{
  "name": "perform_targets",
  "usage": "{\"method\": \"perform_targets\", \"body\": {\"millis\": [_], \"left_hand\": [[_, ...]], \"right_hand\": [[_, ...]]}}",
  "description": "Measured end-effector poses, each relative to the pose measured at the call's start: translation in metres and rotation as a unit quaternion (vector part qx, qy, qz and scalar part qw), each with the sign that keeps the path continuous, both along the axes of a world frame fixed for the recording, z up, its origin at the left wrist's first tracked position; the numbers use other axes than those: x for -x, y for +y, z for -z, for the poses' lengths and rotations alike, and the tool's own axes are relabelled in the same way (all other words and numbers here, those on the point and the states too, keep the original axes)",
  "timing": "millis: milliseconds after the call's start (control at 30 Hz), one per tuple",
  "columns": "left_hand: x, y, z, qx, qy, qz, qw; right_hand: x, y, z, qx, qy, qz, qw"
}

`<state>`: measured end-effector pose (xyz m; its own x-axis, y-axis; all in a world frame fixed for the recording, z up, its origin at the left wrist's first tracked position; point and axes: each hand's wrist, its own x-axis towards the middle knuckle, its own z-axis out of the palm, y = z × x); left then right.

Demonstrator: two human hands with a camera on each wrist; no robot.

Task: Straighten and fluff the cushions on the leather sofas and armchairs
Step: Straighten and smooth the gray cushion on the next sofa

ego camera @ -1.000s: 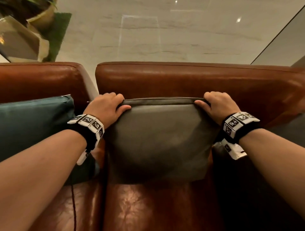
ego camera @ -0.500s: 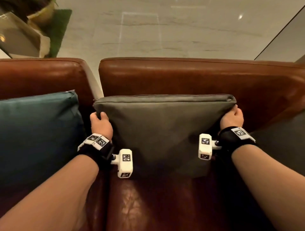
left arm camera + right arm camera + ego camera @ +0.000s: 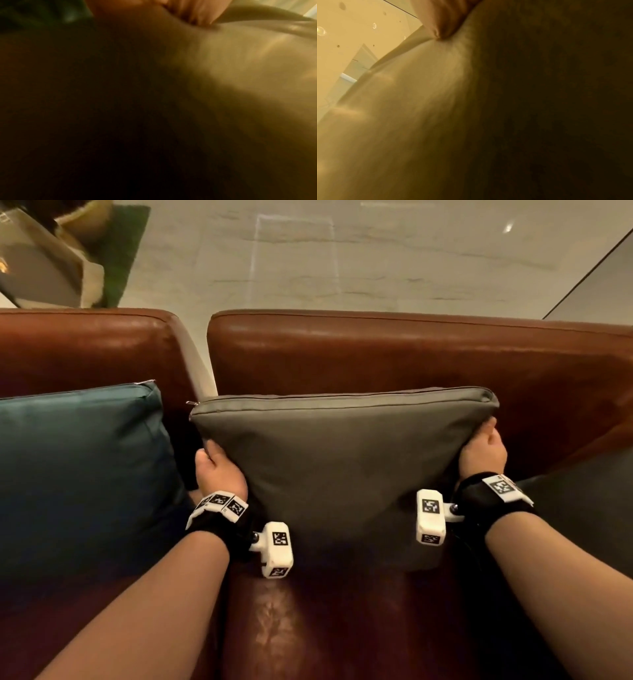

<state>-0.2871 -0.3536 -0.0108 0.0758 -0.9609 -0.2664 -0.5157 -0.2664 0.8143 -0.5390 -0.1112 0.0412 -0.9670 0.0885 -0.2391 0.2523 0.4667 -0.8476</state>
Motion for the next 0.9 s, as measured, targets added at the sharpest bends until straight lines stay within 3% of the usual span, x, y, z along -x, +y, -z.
{"method": "perform_targets", "body": {"millis": [133,300,433,633,800,900], "left_hand": [[-0.002,0.002,0.006,0.007,-0.002,-0.013,1.0],[-0.029,0.018,0.019,-0.078,0.025,0.048,0.995],[-0.025,0.019,0.024,-0.04,0.04,0.024,0.998],[-0.024,0.009,0.041,-0.013,0.06,-0.035,0.998],[-0.048,0.035,0.042,-0.075,0.099,0.06,0.99],[-0.041,0.035,0.047,-0.05,0.144,0.011,0.988]], "right_hand": [[0.0,0.005,0.007,0.011,-0.006,0.014,1.0],[-0.011,0.017,0.021,0.014,-0.114,0.025,0.993],[-0.017,0.008,0.02,-0.024,-0.06,0.012,0.998],[-0.013,0.011,0.021,0.049,-0.034,0.042,0.997],[-0.035,0.037,0.055,0.153,-0.147,0.034,0.977],[-0.046,0.04,0.065,0.044,-0.039,-0.006,0.998]]}}
